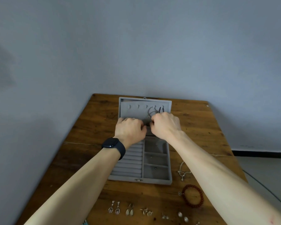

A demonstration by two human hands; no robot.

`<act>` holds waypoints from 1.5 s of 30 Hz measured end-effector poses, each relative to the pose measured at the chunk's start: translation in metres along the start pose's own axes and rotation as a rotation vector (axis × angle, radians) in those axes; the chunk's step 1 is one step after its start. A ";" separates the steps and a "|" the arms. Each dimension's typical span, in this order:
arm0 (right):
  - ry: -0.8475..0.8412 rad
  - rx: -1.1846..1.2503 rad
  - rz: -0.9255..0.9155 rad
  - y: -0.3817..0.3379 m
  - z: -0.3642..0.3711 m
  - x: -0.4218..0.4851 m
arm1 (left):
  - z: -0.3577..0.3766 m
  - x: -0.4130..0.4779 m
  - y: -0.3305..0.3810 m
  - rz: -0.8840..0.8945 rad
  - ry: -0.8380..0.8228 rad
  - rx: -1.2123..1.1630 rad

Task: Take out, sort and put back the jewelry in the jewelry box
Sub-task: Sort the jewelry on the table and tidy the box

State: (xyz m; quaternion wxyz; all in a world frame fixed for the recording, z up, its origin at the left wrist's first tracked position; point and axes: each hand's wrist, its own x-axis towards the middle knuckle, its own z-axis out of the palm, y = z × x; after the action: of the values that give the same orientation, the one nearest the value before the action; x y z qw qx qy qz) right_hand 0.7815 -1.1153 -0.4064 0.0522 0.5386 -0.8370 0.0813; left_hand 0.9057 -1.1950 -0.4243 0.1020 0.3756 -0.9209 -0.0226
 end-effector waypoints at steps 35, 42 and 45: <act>0.126 0.102 -0.170 0.027 0.033 -0.039 | 0.008 -0.008 -0.022 -0.038 0.515 -0.208; 0.250 0.344 0.037 0.020 0.038 -0.046 | -0.010 0.019 -0.044 -0.529 0.014 -1.202; 0.282 0.373 0.119 0.016 0.035 -0.041 | -0.008 0.019 -0.052 -0.459 0.044 -1.083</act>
State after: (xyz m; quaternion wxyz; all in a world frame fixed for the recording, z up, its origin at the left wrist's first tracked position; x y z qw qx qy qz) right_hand 0.7837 -1.0792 -0.4496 0.0633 0.4722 -0.8220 0.3119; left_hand 0.9304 -1.2453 -0.4194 0.2908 0.4602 -0.6709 -0.5035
